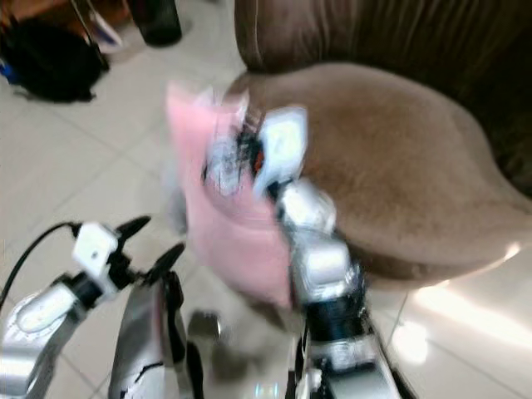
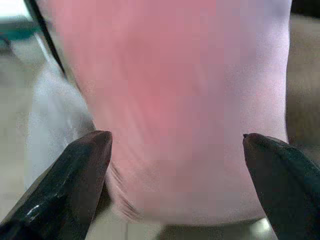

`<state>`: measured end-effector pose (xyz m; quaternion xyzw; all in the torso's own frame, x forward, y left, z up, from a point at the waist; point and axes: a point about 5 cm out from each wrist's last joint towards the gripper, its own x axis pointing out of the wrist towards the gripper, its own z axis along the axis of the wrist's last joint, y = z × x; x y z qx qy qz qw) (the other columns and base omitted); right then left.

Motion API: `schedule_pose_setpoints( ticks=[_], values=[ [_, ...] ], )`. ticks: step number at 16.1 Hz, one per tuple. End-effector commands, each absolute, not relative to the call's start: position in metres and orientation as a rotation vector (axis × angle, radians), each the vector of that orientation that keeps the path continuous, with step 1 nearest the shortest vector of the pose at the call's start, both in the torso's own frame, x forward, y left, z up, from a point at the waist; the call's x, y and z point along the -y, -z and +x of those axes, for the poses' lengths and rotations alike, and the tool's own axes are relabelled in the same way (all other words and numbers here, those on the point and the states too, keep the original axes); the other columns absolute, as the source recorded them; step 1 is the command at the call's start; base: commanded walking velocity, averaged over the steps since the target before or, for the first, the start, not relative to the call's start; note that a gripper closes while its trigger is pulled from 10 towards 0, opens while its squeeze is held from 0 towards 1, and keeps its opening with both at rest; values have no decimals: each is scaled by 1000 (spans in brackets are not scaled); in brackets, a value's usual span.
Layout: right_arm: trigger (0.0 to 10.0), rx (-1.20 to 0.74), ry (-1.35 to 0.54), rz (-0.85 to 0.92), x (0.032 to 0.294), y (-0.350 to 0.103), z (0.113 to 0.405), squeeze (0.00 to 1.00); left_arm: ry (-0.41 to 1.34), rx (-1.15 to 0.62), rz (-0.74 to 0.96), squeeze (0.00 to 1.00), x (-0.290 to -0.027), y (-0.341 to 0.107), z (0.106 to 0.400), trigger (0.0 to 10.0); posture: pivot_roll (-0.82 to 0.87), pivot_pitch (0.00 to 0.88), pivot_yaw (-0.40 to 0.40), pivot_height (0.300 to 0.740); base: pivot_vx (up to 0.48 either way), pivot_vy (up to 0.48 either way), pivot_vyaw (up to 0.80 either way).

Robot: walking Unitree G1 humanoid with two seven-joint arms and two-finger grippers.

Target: Move the pillow to the sofa from floor

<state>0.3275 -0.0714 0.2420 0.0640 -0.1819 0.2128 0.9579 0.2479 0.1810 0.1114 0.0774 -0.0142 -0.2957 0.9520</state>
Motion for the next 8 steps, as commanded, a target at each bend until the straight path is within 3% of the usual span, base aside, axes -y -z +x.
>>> schedule_pose_setpoints(
  ticks=[1, 2, 3, 4, 5, 8],
  values=[
    [0, 496, -351, 200, 87, -282, 320, 0, 592, 73, 169, 0, -178, -122, 251, 10000, -58, 0, 59, 478, 0, 0, 0],
    [0, 553, -241, 240, 112, -305, 319, 0, 581, 125, 170, 0, -172, -136, 259, 10000, -66, 0, 63, 478, 0, 0, 0],
    [0, 553, -241, 240, 112, -305, 319, 0, 581, 125, 170, 0, -172, -136, 259, 10000, -66, 0, 63, 478, 0, 0, 0],
    [9451, 582, -126, 228, 139, -325, 316, 0, 525, 175, 167, 0, -167, -159, 272, 10000, -89, 0, 74, 478, 0, 0, 0],
    [10000, 581, -106, 208, 146, -331, 313, 0, 490, 198, 170, 0, -165, -172, 280, 10000, -94, 0, 77, 478, 0, 0, 0],
    [10000, 519, -82, 105, 154, -318, 306, 0, 422, 293, 175, 0, -151, -209, 296, 10000, -109, 0, 82, 483, 0, 0, 0]
  ],
)
